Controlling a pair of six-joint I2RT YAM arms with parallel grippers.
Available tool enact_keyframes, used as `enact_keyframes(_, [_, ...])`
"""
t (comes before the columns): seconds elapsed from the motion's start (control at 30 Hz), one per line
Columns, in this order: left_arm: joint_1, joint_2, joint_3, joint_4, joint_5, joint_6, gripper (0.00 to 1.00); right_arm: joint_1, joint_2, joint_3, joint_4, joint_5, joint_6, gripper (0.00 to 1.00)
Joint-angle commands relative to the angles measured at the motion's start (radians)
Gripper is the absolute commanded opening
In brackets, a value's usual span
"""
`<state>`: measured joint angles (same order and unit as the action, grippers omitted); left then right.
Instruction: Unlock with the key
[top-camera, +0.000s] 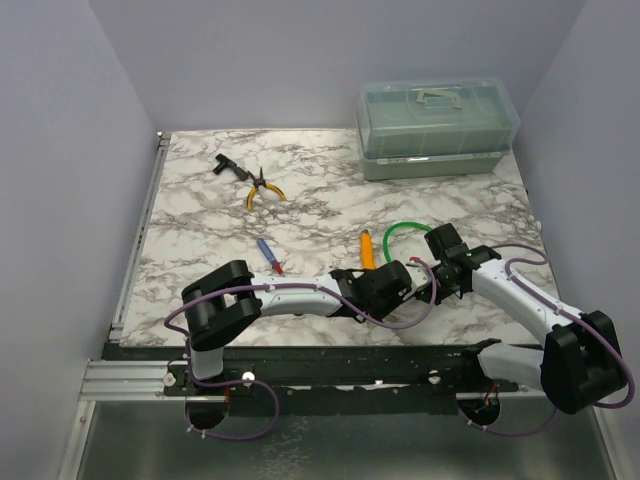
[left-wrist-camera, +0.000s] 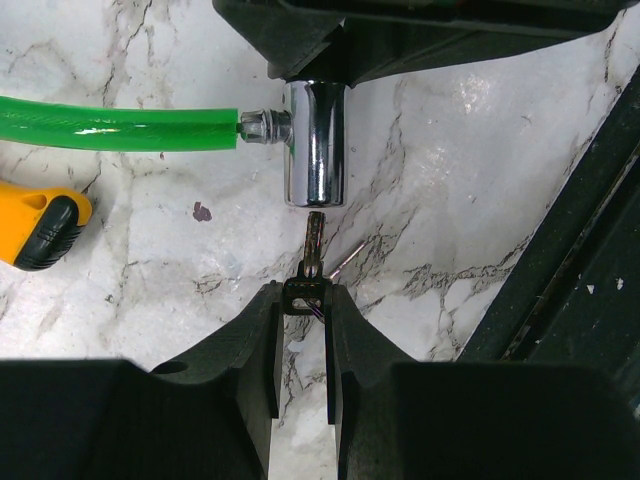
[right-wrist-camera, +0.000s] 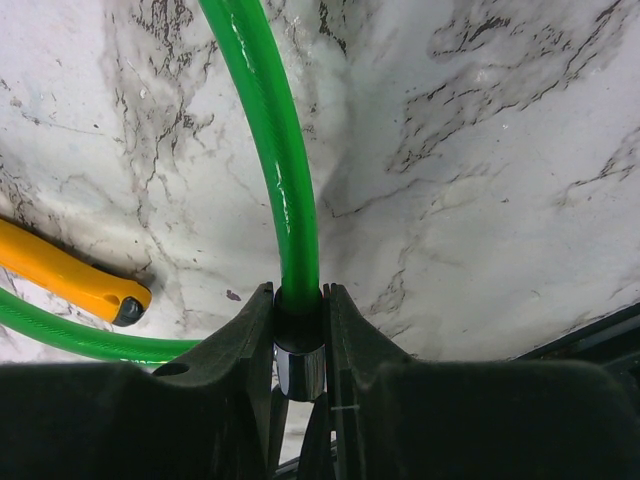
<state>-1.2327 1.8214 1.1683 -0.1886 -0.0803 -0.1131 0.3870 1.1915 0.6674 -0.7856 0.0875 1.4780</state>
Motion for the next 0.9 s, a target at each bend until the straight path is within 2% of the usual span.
enact_keyframes(0.0, [-0.006, 0.014, 0.024, 0.012, -0.019, 0.010, 0.00, 0.008, 0.006, -0.010, 0.016, -0.022, 0.022, 0.00])
enact_keyframes(0.87, [-0.006, 0.015, 0.025, 0.023, -0.058, -0.003, 0.00, 0.011, 0.006, -0.023, 0.025, -0.021, 0.036, 0.00])
